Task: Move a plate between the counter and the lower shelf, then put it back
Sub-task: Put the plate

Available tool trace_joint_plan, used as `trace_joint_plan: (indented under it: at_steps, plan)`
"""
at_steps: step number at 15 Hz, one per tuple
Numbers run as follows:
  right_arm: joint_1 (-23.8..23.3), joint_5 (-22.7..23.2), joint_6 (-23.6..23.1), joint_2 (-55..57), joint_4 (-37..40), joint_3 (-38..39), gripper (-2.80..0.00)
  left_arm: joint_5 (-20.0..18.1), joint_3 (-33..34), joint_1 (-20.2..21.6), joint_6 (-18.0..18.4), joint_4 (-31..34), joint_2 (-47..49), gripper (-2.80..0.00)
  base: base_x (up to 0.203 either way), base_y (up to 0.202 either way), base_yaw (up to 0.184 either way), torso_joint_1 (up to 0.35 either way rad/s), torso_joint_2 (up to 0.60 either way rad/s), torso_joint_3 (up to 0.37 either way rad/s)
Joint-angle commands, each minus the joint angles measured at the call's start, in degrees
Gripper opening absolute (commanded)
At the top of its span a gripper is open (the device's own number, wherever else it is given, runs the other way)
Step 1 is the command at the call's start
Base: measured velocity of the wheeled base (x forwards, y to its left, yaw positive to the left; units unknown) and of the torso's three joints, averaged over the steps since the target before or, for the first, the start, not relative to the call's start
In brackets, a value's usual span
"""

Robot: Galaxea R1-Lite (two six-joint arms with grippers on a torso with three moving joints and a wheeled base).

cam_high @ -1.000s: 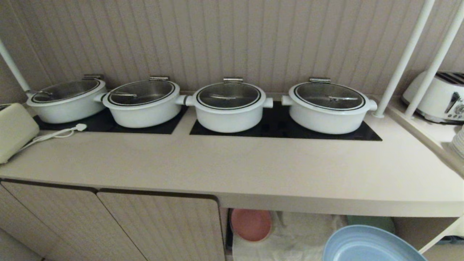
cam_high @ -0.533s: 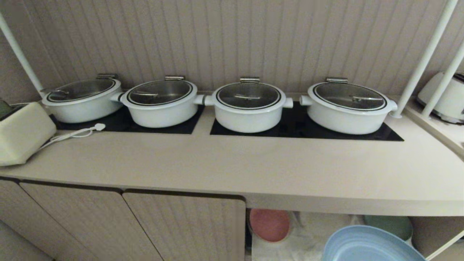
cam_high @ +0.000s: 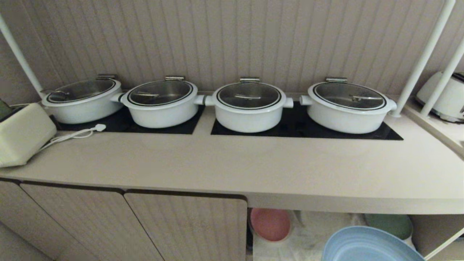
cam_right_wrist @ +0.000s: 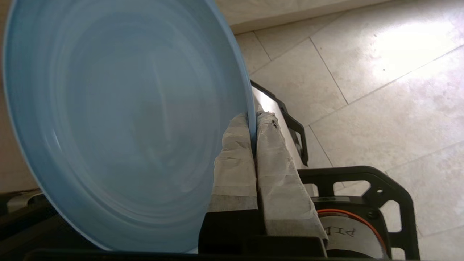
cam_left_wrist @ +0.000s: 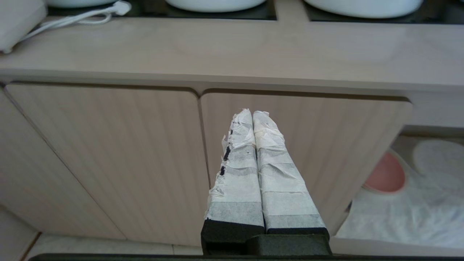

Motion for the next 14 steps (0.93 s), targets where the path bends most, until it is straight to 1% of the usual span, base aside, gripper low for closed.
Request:
trace_joint_plan:
  at_steps: [1,4,8,12,14]
  plan:
    - [0.08,0.04,0.03,0.08,0.12,-0.12,-2.8,-0.01,0.0,0.01,-0.04,-0.02,-0.02,-2.8,0.0,0.0,0.0,0.0,0.0,0.0]
    - [0.08,0.04,-0.22,0.18,0.01,-0.65,-2.8,0.07,0.0,0.01,-0.04,-0.02,-0.02,-2.8,0.0,0.0,0.0,0.0,0.0,0.0]
    - [2.96,0.12,-0.6,0.79,0.07,-4.02,-2.8,0.07,0.0,0.01,-0.04,-0.02,-0.02,-2.8,0.0,0.0,0.0,0.0,0.0,0.0]
    - [3.67,0.33,-3.62,6.65,-0.26,-8.43,-2.8,0.07,0.0,0.01,-0.04,-0.02,-0.02,-2.8,0.0,0.0,0.0,0.0,0.0,0.0]
    - [3.68,0.38,-4.31,11.15,-0.71,-11.9,-2.8,0.07,0.0,0.01,-0.04,-0.02,-0.02,-2.8,0.0,0.0,0.0,0.0,0.0,0.0]
